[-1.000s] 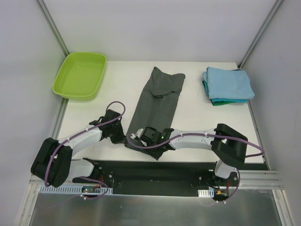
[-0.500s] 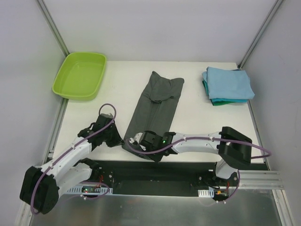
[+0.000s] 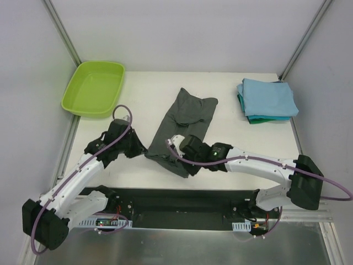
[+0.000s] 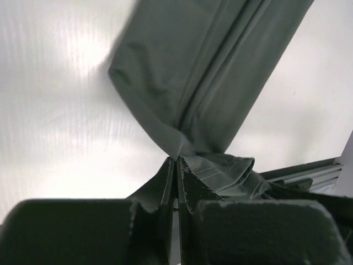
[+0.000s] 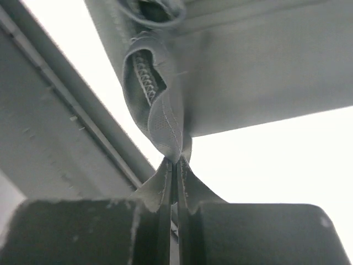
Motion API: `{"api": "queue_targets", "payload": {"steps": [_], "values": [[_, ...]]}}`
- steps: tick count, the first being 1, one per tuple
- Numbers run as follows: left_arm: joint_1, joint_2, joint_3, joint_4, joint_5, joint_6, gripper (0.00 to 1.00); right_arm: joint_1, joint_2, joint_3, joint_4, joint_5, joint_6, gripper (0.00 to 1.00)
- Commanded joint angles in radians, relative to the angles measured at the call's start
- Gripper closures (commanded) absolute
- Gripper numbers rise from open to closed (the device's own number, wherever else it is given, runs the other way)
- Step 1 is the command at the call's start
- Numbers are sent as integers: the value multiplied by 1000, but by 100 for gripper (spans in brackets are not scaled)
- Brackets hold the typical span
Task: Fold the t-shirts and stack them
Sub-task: Grab the bottom of the folded rectangular tshirt with both arms, then fold the folded rectangular tshirt in 1/3 of the way
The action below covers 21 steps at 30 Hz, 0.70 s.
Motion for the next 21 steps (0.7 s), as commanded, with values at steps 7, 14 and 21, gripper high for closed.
{"api": "queue_targets", "payload": {"steps": [7, 14, 21], "values": [[-6, 385, 338, 104, -58, 138, 100, -262, -10, 87, -33, 117, -67, 99], [26, 620, 531, 114, -51, 193, 100, -378, 82, 169, -24, 152, -112, 99], [60, 821, 679, 125, 18, 276, 100, -466, 169, 191, 65, 159, -161, 100]]}}
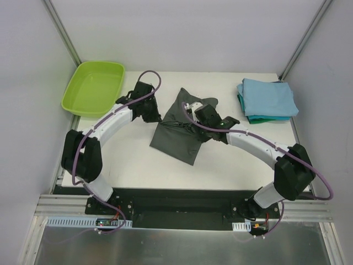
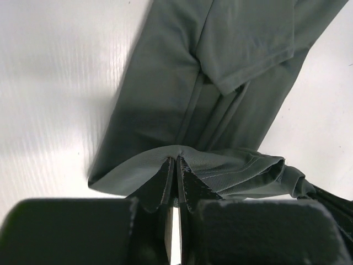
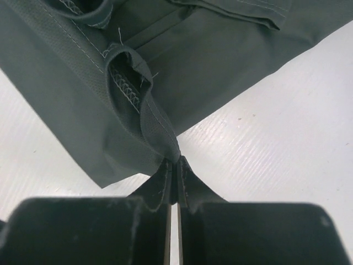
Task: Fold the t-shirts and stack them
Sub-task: Fold the folded rectangular tshirt in 1/3 of the way
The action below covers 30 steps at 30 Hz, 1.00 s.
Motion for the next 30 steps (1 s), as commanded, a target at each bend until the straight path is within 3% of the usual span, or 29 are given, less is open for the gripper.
{"api": "queue_targets", "payload": {"steps": [1, 9, 17, 19, 22, 24, 25, 27, 30], "values": [[30, 99, 104, 16, 41, 82, 100, -55, 62, 54, 61, 29, -47, 99], [57, 226, 190, 16, 70, 130, 100, -122, 185, 96, 148, 2, -123, 99], [67, 330, 250, 16, 102, 153, 91, -172, 294, 154, 186, -50, -154, 94], [74, 347, 274, 13, 110, 156, 74, -186, 320, 185, 177, -44, -154, 83], [84, 331, 300, 8, 139, 162, 54, -192, 314, 229, 118, -21, -139, 41], [84, 285, 294, 7, 142, 161, 27, -189, 275, 235, 95, -34, -120, 27], [84, 260, 280, 7, 142, 156, 4, -186, 242, 228, 88, -28, -108, 21], [84, 197, 236, 7, 141, 144, 1, -178, 175, 184, 94, -24, -90, 4], [84, 90, 123, 7, 113, 118, 1, -168, 69, 76, 127, -87, -53, 4]]}}
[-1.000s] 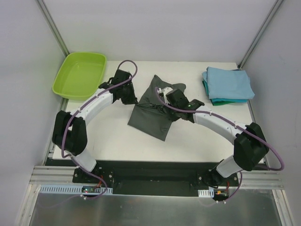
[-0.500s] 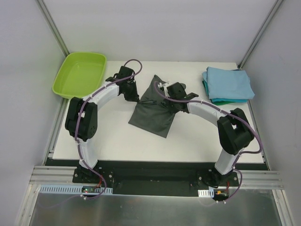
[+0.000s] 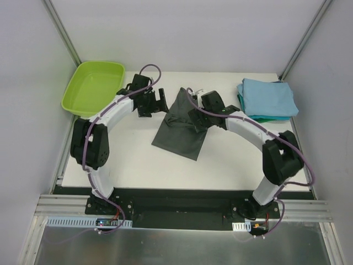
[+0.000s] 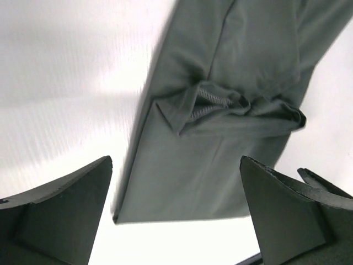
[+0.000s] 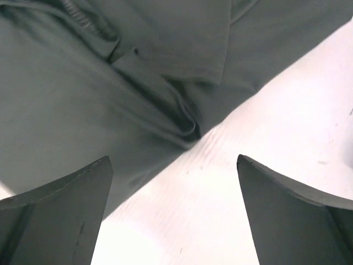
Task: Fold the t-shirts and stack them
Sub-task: Fold the folded rectangular tshirt in 1/3 of the way
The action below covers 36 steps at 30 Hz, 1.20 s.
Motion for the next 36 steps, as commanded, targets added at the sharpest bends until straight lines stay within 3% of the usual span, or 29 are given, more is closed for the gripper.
{"api": "queue_targets", "payload": {"steps": [1, 5, 16, 28, 33, 36], "values": [[0, -220, -137, -13, -19, -40, 1, 20, -213, -113, 29, -132, 63, 4], [0, -364, -364, -3, -72, -97, 1, 49, -215, -168, 111, -392, 123, 4], [0, -679, -776, -1, -126, -191, 1, 180, 128, 118, 7, -380, 80, 4], [0, -681, -791, -1, -94, -189, 1, 80, 438, 519, -98, -320, -1, 4], [0, -688, -794, -3, -92, -189, 1, 22, 505, 738, -137, -14, -60, 4], [0, -691, -802, -3, -85, -196, 1, 0, 474, 783, -160, -12, -60, 4]]}}
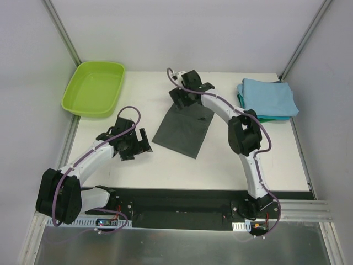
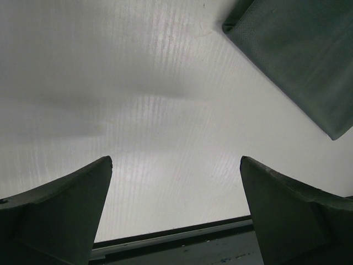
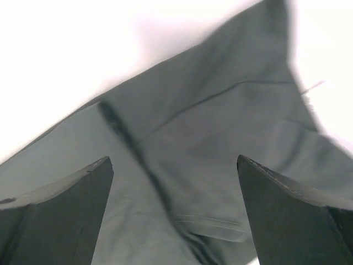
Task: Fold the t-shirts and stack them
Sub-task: Fold the folded rectangular tshirt in 1/3 of the way, then grab one side of the 2/3 rectangular tshirt with both arms
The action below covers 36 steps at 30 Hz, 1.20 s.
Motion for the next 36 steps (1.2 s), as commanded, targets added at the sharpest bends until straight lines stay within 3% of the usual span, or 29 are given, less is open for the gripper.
{"api": "queue_targets", "payload": {"steps": [1, 4, 9, 12, 15, 21, 27, 31, 36], "values": [[0, -4, 11, 3, 16, -20, 1, -26, -77, 75, -38, 95, -36, 4], [0, 18, 28, 4, 2, -29, 1, -23, -204, -93, 9, -10, -10, 4], [0, 113, 108, 41, 2, -52, 1, 8, -497, -550, 185, -106, 39, 4], [0, 186, 157, 82, 37, -77, 5, 52, -652, -782, 256, -118, 56, 4], [0, 270, 208, 102, 45, -94, 13, 126, -743, -912, 252, -126, 19, 4], [-1, 412, 258, 119, 57, -120, 36, 207, -760, -962, 212, -52, 41, 4], [-3, 501, 271, 156, 75, -143, 50, 244, -728, -950, 190, -3, 24, 4], [-4, 539, 274, 164, 54, -160, 53, 261, -708, -945, 175, -3, 19, 4], [-4, 573, 284, 165, 59, -160, 81, 284, -700, -950, 155, 12, 7, 2]]}}
